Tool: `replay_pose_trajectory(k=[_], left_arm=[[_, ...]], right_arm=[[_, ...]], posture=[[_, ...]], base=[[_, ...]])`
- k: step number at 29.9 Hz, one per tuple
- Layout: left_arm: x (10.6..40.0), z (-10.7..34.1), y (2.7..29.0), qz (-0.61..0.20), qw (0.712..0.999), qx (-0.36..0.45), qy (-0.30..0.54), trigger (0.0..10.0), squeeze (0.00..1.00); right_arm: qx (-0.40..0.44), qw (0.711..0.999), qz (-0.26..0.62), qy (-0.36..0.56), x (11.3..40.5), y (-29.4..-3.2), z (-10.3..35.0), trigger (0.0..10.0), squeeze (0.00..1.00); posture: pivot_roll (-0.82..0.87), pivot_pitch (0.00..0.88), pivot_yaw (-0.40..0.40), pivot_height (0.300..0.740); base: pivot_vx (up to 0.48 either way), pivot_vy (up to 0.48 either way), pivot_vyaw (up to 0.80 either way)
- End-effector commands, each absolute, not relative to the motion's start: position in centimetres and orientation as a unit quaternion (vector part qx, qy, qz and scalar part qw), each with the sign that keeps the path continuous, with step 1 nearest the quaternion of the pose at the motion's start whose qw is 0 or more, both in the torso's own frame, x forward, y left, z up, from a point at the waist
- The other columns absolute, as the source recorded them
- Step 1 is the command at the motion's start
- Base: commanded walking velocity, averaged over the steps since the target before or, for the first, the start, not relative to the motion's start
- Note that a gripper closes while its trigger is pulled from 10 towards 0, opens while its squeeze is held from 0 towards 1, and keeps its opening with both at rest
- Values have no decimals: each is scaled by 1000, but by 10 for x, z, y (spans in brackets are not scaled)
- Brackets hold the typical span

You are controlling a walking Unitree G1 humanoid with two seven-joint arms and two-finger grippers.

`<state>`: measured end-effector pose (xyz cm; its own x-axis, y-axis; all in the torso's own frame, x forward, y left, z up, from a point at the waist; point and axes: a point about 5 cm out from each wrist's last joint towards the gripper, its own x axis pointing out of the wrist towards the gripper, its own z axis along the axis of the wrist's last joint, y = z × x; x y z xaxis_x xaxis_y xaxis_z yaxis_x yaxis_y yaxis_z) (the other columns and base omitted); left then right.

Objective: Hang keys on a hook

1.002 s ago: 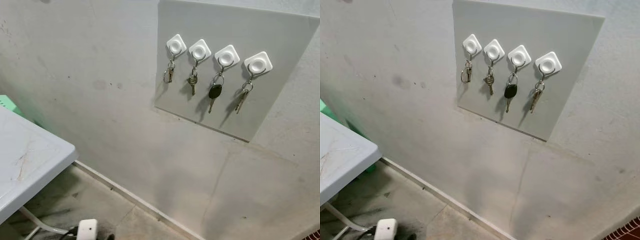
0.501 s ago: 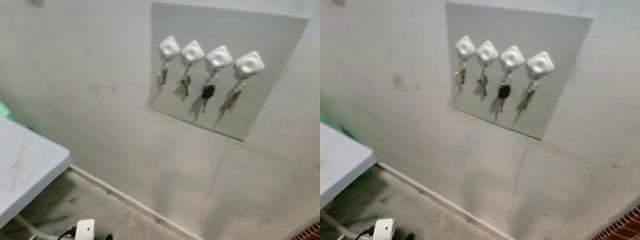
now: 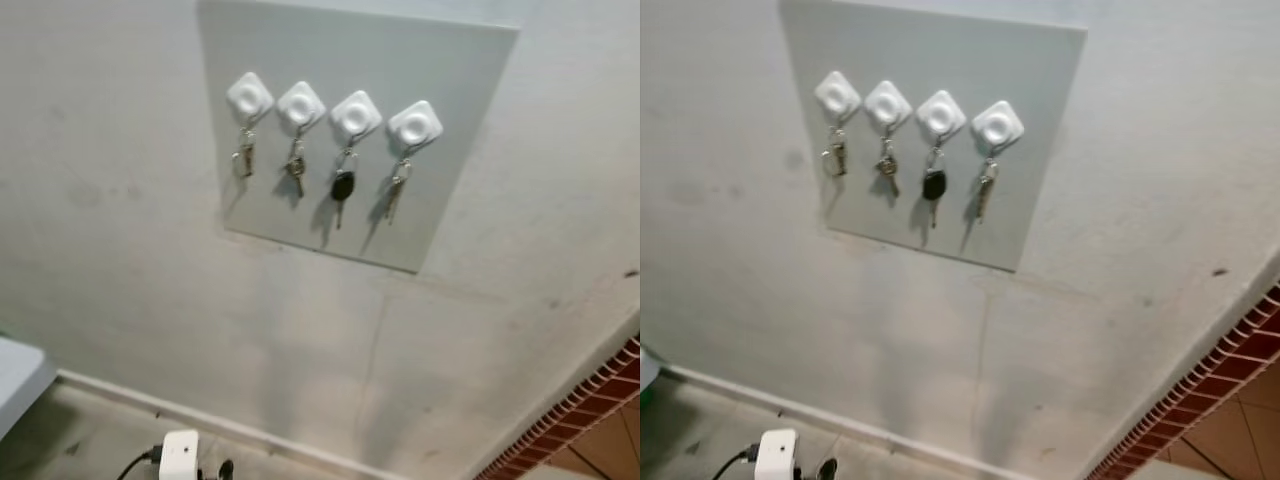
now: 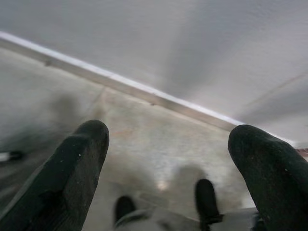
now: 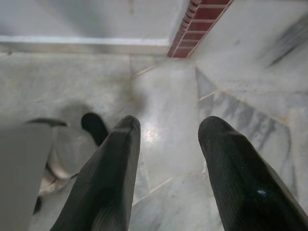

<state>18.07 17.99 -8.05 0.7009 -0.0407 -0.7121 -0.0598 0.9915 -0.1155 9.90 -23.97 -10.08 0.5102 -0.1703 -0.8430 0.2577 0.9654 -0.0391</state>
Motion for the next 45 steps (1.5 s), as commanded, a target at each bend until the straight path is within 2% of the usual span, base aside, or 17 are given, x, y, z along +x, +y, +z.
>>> replay_pose_trajectory(k=[1,17,32,45], left_arm=[[177,-82,189,18,917,-63,393,10000,0],[173,-83,195,25,914,-55,401,10000,0],[175,-82,193,13,914,-46,402,10000,0],[175,-82,192,11,915,-50,401,10000,0]], right_arm=[[47,865,-121,485,97,-237,-102,10000,0],[44,865,-115,486,98,-233,-103,10000,0],[40,866,-114,485,99,-233,-103,10000,0],[44,864,-117,489,97,-233,-103,10000,0]], posture=[[-37,0,-29,740],[-39,0,-31,740],[-38,0,-28,740],[-40,0,-29,740]], base=[[0,0,-756],[0,0,-742],[0,0,0],[0,-421,0]])
